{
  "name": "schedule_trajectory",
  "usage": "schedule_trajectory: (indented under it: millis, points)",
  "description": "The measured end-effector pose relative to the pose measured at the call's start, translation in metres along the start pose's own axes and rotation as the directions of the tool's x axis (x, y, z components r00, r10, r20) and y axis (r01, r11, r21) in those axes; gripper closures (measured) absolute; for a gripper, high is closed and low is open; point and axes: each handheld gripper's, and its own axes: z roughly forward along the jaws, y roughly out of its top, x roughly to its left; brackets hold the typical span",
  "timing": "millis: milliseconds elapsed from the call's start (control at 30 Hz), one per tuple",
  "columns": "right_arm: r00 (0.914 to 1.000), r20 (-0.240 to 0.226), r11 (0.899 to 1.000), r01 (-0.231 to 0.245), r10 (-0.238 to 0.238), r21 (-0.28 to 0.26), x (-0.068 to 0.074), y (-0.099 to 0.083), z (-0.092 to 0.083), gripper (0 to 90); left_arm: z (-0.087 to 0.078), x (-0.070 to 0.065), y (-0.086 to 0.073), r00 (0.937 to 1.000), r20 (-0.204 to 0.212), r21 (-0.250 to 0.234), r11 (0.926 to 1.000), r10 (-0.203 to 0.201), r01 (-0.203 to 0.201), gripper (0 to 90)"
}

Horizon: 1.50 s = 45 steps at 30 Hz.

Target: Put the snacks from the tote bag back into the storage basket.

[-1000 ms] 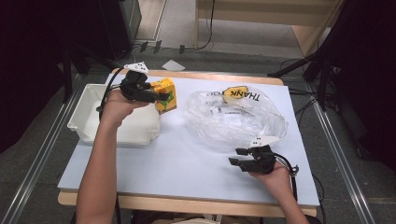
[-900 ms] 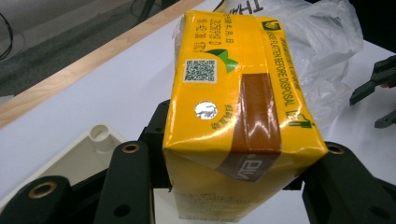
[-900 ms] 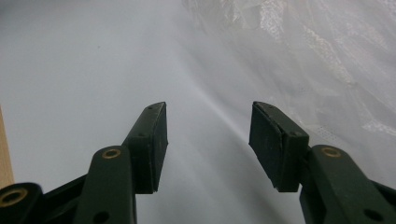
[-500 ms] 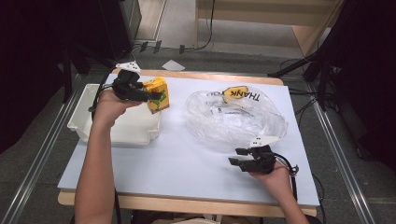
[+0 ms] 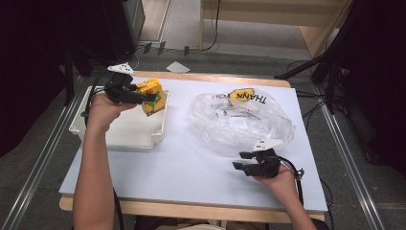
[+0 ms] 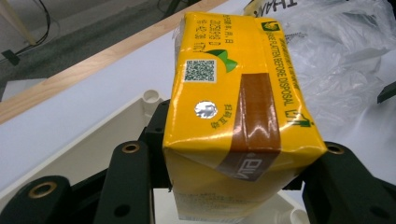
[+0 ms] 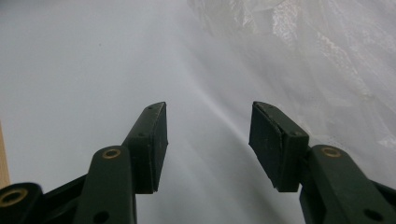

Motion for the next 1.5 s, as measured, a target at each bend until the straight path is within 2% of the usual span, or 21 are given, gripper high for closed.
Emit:
schedule_trajectory:
  millis: [67, 167, 333, 533, 733, 800, 1100, 1367, 1500]
  points:
    - [1.0, -0.002, 1.0, -0.001, 0.001, -0.001, 0.0, 0.0, 0.001, 48.1, -0.002, 0.003, -0.002, 0.9999, -0.011, 0.004, 1.0, -0.006, 0.006, 52.4]
    - [1.0, -0.006, 1.0, -0.006, 0.006, -0.002, 0.0, 0.001, 0.001, 48.1, -0.002, 0.005, -0.005, 0.9994, -0.033, 0.005, 1.0, 0.006, -0.006, 52.4]
    - [0.9999, -0.011, 1.0, -0.003, 0.003, -0.004, 0.0, 0.001, 0.002, 48.1, -0.001, 0.012, -0.01, 0.9988, -0.047, 0.013, 0.9998, -0.016, 0.017, 52.4]
    - [0.9999, -0.011, 1.0, -0.005, 0.005, -0.002, 0.0, 0.001, 0.002, 48.1, 0.009, 0.018, -0.015, 0.9984, -0.048, 0.017, 0.9993, -0.031, 0.032, 52.4]
    - [0.9999, -0.012, 1.0, -0.006, 0.006, -0.001, -0.001, 0.001, 0.002, 48.1, 0.021, 0.023, -0.02, 0.997, -0.067, 0.044, 0.9982, -0.037, 0.04, 52.4]
    - [0.9999, -0.013, 1.0, -0.006, 0.006, -0.002, -0.001, 0.001, 0.002, 48.1, 0.024, 0.025, -0.022, 0.997, -0.061, 0.039, 0.998, -0.047, 0.05, 52.4]
    - [0.9999, -0.012, 1.0, -0.004, 0.004, -0.002, -0.001, 0.001, 0.002, 48.1, 0.039, 0.032, -0.031, 0.994, -0.08, 0.042, 0.996, -0.075, 0.078, 52.3]
    - [0.9999, -0.011, 1.0, -0.005, 0.005, 0.001, -0.001, 0.001, 0.002, 48.1, 0.049, 0.037, -0.038, 0.9915, -0.113, 0.044, 0.9966, -0.064, 0.07, 52.3]
    - [0.9999, -0.012, 1.0, -0.005, 0.005, -0.002, -0.001, 0.001, 0.002, 48.1, 0.055, 0.039, -0.041, 0.9901, -0.119, 0.048, 0.9956, -0.074, 0.081, 52.2]
